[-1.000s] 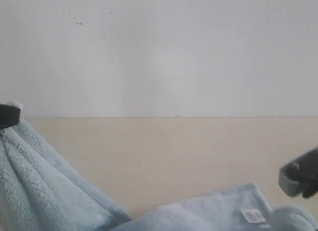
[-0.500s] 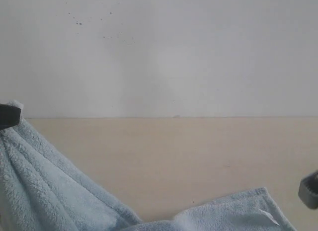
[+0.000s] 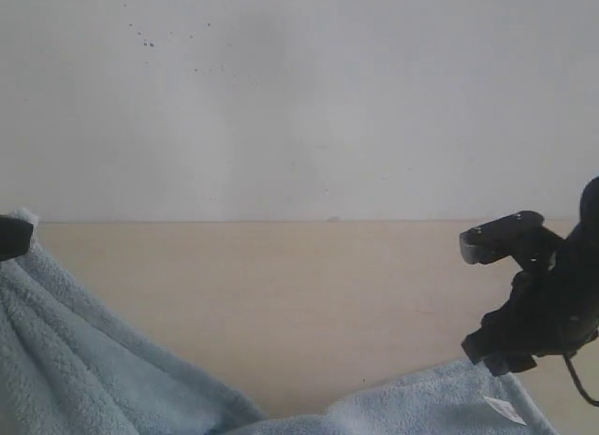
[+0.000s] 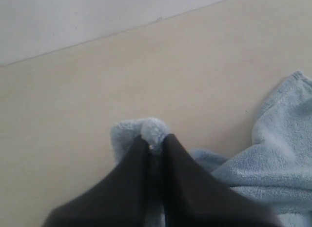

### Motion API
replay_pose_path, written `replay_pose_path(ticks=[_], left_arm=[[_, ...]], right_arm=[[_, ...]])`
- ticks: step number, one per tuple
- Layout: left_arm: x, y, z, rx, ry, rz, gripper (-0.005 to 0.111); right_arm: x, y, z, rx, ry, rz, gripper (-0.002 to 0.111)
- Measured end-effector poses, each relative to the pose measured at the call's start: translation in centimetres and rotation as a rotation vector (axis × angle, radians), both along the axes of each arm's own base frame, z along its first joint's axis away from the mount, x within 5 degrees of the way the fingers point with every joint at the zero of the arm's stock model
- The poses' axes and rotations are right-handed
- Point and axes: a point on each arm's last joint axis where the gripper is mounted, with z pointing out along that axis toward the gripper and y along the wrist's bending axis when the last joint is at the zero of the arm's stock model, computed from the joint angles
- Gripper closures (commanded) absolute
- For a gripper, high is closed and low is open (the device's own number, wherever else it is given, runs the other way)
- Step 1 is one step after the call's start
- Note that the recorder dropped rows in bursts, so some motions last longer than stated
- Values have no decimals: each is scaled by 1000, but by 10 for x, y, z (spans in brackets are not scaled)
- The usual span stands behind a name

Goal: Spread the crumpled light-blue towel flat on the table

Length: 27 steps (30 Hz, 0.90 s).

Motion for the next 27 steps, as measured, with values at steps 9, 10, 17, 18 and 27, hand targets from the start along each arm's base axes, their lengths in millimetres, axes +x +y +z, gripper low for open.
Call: replay_pose_path(ticks=[9, 10, 17, 18, 27], left_arm=[[-1, 1, -13, 23, 30, 0, 100], [-1, 1, -14, 24, 34, 0, 100], [-1, 1, -14, 20, 24, 1, 100], [-1, 1, -14, 19, 22, 1, 100], [0, 1, -13, 18, 20, 1, 100]], right_arm=[[37, 10, -34, -10, 49, 20, 53], [39, 10, -34, -10, 41, 21, 53], [44, 9, -41, -47, 27, 53, 53], [44, 8, -43, -52, 31, 55, 53], [49, -5, -60, -68, 55, 35, 53]])
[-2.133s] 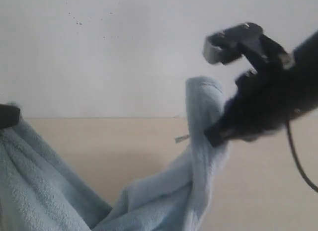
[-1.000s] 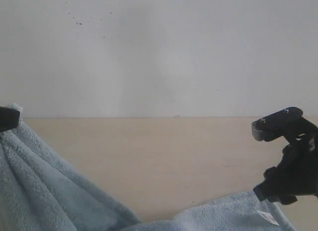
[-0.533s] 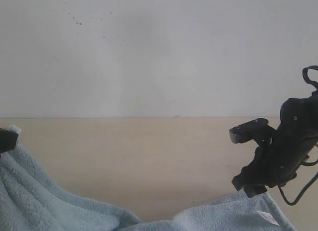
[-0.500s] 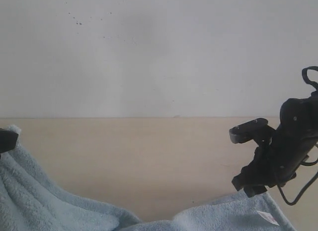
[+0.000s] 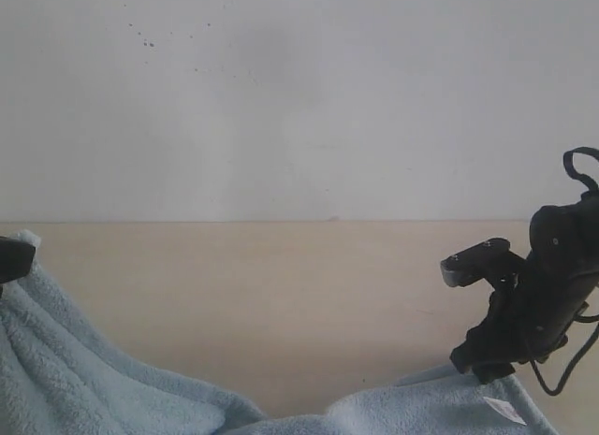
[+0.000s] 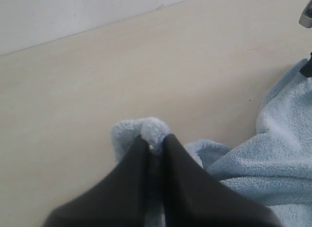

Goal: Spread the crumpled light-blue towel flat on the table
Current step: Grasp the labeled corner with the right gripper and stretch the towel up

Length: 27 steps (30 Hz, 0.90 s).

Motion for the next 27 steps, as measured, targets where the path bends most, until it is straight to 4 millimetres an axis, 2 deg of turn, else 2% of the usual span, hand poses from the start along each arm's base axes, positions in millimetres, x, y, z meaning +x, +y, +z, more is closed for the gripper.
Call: replay_pose_path(ticks=[3, 8, 9, 13, 16, 18, 23, 27], left_arm=[[0, 0, 0, -4, 2, 1, 100], [0, 0, 0, -5, 2, 2, 100], [0, 0, 0, -5, 2, 2, 100], [0, 0, 0, -5, 2, 2, 100], [0, 0, 0, -1, 0, 2, 100], [-1, 1, 2, 14, -20, 1, 100], [-13, 13, 15, 13, -109, 48, 100], [-33, 26, 25, 1, -151, 93, 100]], right_arm=[[1, 2, -8, 10, 21, 5, 55], [2, 3, -11, 37, 43, -14, 105], [2, 4, -11, 44, 42, -20, 108], [4, 5, -10, 62, 23, -59, 102], [3, 5, -3, 70, -3, -66, 103], [3, 4, 13, 79, -45, -68, 103], [-6, -1, 77, 121, -210, -89, 103], [-28, -20, 131, 128, -309, -129, 103]])
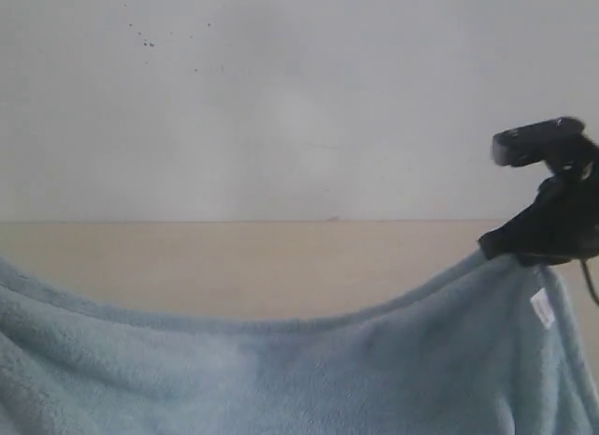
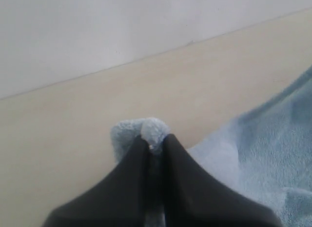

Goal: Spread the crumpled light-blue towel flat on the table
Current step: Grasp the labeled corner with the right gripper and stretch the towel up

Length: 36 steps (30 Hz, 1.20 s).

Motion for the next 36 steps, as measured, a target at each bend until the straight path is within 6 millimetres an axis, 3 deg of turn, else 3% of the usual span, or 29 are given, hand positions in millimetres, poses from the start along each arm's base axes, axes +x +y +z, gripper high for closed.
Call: replay_pose_path(ticks=[6, 12, 17, 25, 36], left_arm=[[-41, 20, 12, -55, -71, 30, 100], [-82, 39, 16, -111, -132, 53, 100], [-107, 51, 17, -124, -156, 64, 100], [-133, 64, 37, -121, -215, 64, 100], [-147, 71, 47, -56, -209, 54, 100]], right_arm=[[-62, -35, 58, 0, -125, -98, 103], [-133, -42, 94, 7, -211, -115, 103], [-177, -47, 116, 9, -301, -147, 103], [-230, -55, 132, -20, -390, -208, 103], [-299, -74, 148, -47, -576, -335, 103]])
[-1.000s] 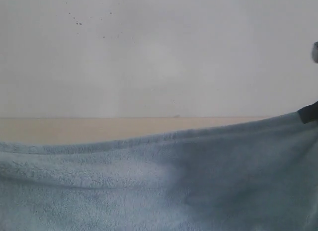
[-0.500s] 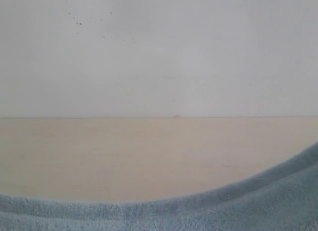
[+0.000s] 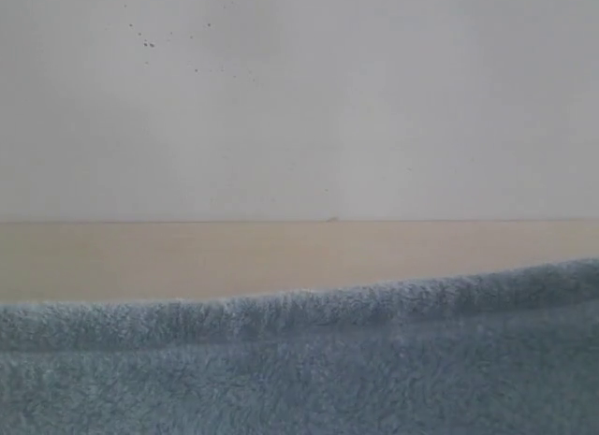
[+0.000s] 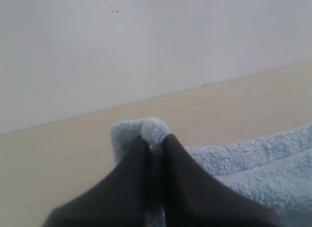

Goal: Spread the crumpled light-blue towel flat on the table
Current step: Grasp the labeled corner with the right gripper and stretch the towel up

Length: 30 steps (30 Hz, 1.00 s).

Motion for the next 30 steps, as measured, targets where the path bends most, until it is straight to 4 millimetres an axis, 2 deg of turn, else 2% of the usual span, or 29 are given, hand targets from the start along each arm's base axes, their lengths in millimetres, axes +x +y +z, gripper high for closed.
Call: replay_pose_path(ticks=[6, 10, 13, 20, 24, 27, 30], left_arm=[[-3, 1, 4, 21, -23, -6, 100], [5, 1, -6, 59, 6, 18, 100], [21, -1, -23, 121, 68, 66, 100], [81, -8, -65, 227, 228, 270, 100], [115, -24, -80, 280, 241, 240, 100], [145, -36, -92, 339, 265, 233, 100], [179, -45, -106, 444, 295, 266, 100]], right_arm=[[-23, -11, 24, -37, -55, -7, 103], [-12, -13, 19, -81, 22, 47, 103], [17, -5, 2, -121, 127, 95, 103], [101, 27, -45, -350, 308, 83, 103], [151, 42, -65, -418, 337, 79, 103], [194, 44, -93, -402, 409, 78, 103], [232, 32, -119, -343, 459, 57, 103]])
